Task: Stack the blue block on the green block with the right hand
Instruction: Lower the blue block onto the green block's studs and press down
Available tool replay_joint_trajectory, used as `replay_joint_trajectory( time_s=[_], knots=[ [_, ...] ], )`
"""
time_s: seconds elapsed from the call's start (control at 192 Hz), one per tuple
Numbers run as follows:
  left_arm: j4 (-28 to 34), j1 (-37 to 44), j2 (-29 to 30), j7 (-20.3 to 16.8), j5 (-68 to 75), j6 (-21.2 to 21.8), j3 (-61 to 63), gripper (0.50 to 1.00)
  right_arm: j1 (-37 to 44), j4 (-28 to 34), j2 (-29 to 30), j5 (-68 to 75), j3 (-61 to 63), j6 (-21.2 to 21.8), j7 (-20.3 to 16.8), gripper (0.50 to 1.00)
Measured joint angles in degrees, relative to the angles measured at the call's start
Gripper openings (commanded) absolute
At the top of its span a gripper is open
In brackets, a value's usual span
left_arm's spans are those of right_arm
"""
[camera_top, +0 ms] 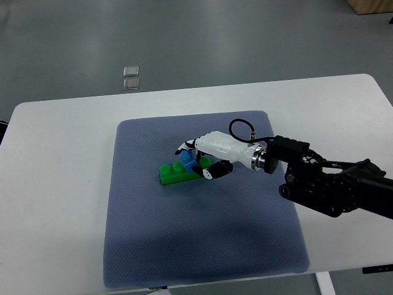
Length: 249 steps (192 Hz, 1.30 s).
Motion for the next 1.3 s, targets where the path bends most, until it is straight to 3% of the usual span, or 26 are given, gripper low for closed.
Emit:
replay_joint_trajectory(
  time_s=[0.584, 0.772, 0.829, 0.944, 1.059, 1.299],
  knots=[
    [0.0, 0.0, 0.0, 0.0, 0.0, 0.01, -0.01, 1.0, -0.12, 0.0, -0.04, -0.01, -0.02, -0.73, 0.02, 0.5],
    [0.0, 0.0, 0.0, 0.0, 0.0, 0.02, -0.01, 1.0, -0.12, 0.0, -0.04, 0.08, -0.01, -0.75, 0.01, 0.541],
    [0.0, 0.0, 0.0, 0.0, 0.0, 0.02, -0.01, 1.0, -0.09, 0.0, -0.04, 0.08, -0.01, -0.78, 0.01, 0.588],
    [0.0, 0.0, 0.0, 0.0, 0.0, 0.02, 0.01, 1.0, -0.05, 0.0, -0.04, 0.08, -0.01, -0.79, -0.02, 0.613],
    [0.0, 0.0, 0.0, 0.0, 0.0, 0.02, 0.02, 1.0, -0.04, 0.0, -0.06, 0.09, -0.01, -0.79, -0.05, 0.68],
    [0.0, 0.0, 0.0, 0.0, 0.0, 0.02, 0.02, 1.0, -0.03, 0.0, -0.13, 0.08, -0.01, -0.79, -0.05, 0.684]
  ],
)
